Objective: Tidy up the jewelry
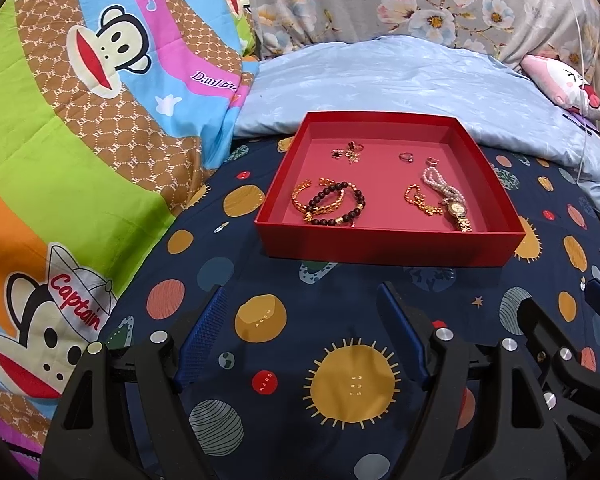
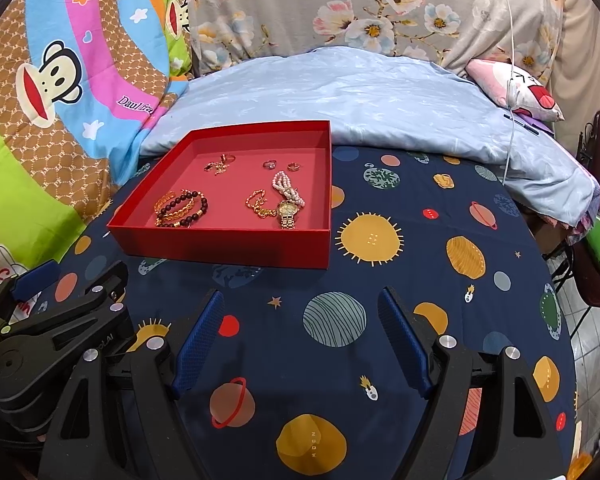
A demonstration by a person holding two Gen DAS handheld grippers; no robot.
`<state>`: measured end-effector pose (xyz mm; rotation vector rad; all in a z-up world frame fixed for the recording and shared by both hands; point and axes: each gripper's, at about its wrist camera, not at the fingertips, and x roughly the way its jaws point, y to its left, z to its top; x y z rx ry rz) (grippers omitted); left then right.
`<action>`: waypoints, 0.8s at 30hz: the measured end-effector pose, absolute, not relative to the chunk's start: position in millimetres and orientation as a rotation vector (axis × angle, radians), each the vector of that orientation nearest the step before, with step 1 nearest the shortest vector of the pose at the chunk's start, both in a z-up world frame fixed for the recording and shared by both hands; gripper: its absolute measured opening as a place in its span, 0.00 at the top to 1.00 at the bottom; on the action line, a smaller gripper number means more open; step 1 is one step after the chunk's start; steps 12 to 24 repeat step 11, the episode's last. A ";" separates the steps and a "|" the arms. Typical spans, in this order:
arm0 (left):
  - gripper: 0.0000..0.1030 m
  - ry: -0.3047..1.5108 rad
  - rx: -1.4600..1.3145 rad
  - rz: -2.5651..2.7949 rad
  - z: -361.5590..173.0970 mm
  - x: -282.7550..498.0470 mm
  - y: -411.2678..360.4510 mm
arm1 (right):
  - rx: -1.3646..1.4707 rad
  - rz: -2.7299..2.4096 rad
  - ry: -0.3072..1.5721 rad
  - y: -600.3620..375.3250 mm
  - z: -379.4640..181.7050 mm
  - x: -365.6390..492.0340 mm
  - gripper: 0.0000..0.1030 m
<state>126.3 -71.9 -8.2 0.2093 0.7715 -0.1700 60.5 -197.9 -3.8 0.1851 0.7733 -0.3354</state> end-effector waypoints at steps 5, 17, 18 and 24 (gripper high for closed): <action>0.29 0.781 0.212 -0.175 -8.5 128.6 -72.4 | 0.186 -0.337 0.774 -198.3 -3.8 59.4 0.25; 0.29 0.785 0.202 -0.180 -9.5 128.5 -70.8 | 0.189 -0.344 0.767 -198.7 -4.2 57.5 0.25; 0.29 0.785 0.202 -0.180 -9.5 128.5 -70.8 | 0.189 -0.344 0.767 -198.7 -4.2 57.5 0.25; 0.29 0.785 0.202 -0.180 -9.5 128.5 -70.8 | 0.189 -0.344 0.767 -198.7 -4.2 57.5 0.25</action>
